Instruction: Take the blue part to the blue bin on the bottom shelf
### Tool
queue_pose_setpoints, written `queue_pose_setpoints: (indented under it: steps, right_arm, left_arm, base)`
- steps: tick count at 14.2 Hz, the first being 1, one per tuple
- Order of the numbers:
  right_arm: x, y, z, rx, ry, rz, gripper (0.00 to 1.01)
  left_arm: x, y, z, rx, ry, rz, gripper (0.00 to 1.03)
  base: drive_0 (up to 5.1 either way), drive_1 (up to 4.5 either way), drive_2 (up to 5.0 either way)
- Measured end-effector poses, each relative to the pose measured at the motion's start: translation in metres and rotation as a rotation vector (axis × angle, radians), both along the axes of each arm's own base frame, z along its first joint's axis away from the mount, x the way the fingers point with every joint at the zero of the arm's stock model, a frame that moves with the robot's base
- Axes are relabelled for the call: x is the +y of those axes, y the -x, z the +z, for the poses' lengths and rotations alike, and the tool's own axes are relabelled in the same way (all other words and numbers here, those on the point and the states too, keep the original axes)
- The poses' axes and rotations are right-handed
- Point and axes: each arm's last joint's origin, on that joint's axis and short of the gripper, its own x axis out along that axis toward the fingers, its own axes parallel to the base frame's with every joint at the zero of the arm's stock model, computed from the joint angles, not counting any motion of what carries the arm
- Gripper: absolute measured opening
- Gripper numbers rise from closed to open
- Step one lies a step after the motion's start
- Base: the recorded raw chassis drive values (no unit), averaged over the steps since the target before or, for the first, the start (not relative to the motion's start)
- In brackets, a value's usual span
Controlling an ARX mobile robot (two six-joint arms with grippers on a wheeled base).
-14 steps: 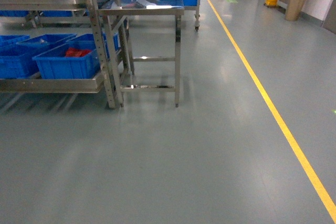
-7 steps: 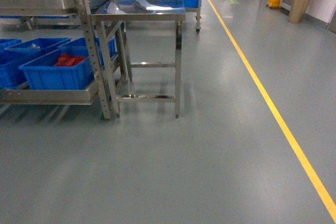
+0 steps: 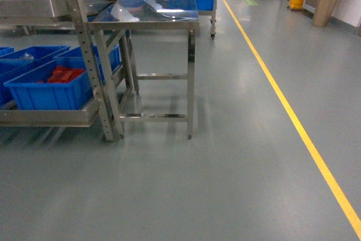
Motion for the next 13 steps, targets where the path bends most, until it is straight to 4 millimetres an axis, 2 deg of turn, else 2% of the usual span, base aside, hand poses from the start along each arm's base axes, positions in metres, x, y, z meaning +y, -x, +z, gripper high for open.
queue_pose_setpoints:
  steps: [13]
  right_arm:
    - [0.0, 0.0, -0.0001, 0.001, 0.0, 0.0, 0.98]
  left_arm:
    - [0.0, 0.0, -0.0001, 0.001, 0.0, 0.0, 0.43]
  base:
    - [-0.1, 3.99, -4.1]
